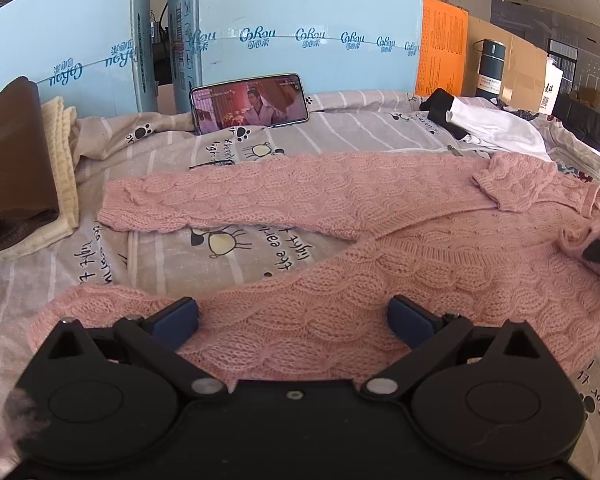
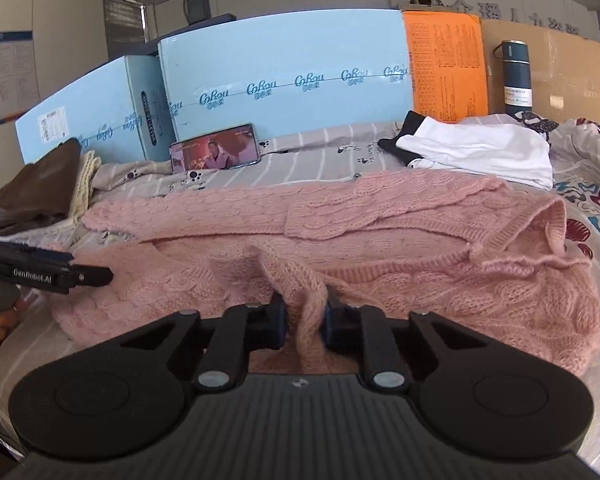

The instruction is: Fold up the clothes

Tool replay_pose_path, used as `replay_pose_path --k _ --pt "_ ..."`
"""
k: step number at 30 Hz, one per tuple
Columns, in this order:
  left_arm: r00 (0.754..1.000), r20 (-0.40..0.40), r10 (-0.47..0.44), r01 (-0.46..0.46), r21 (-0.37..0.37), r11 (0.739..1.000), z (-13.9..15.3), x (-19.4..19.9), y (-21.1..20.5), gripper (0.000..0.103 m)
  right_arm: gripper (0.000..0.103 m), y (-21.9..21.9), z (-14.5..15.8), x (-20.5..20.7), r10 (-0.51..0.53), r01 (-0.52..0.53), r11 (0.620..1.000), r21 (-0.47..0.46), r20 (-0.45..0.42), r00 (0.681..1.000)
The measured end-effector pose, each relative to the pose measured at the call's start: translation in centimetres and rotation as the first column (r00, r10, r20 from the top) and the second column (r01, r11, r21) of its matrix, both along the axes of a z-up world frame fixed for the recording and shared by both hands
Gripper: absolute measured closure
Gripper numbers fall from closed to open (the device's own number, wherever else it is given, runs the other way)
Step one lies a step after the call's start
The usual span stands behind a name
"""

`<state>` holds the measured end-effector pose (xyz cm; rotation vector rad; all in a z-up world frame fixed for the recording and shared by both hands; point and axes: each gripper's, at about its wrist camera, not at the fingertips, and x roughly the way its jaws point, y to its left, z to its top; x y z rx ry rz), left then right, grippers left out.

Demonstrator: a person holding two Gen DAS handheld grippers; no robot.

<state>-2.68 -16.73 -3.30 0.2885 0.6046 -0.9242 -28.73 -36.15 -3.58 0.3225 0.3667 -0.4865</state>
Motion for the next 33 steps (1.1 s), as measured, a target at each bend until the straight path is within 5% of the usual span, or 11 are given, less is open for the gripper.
replay_pose_path --k 3,6,7,9,15,19,24,28,33 --pt "1.000 0.001 0.001 -0.001 0.000 1.000 0.0 0.0 0.0 0.000 0.095 0.2 1.1 -0.9 0.029 -0.032 0.999 0.021 0.131 0.991" --pt "1.000 0.011 0.002 -0.002 -0.009 1.000 0.3 -0.2 0.1 0.000 0.088 1.7 1.1 0.4 0.128 -0.124 0.991 -0.043 0.084 0.988" --pt "1.000 0.018 0.003 -0.003 -0.027 1.000 0.6 -0.3 0.3 0.000 0.083 2.1 0.8 0.9 0.153 -0.151 0.987 -0.048 0.057 0.986" --pt "0.999 0.036 0.008 -0.005 -0.073 0.997 1.4 -0.7 0.8 0.000 0.048 2.6 -0.1 1.7 0.197 -0.197 0.980 -0.034 0.002 0.980" --pt "0.987 0.095 -0.130 0.150 -0.248 0.957 4.4 -3.5 0.0 0.000 0.020 5.0 1.1 0.3 0.264 -0.256 0.958 -0.133 0.050 0.963" --pt "0.953 0.149 -0.263 0.293 -0.237 0.926 4.5 -6.2 -3.3 0.000 0.019 5.2 2.1 -2.6 0.240 -0.222 0.961 -0.167 0.096 0.966" --pt "0.914 0.172 -0.368 0.393 -0.143 0.909 3.0 -8.5 -8.1 0.000 0.019 2.1 0.7 -4.9 0.146 -0.141 0.989 -0.044 0.118 0.982" --pt "0.934 0.151 -0.323 0.322 0.031 0.946 0.9 -7.9 -10.3 0.000 0.019 -0.8 -1.5 -6.3 0.071 -0.089 0.991 0.096 0.175 0.982" --pt "0.946 0.075 -0.317 0.315 0.036 0.948 0.2 -6.7 -10.4 0.000 0.019 -1.8 -2.5 -7.4 0.082 -0.116 0.985 0.125 0.254 0.964"
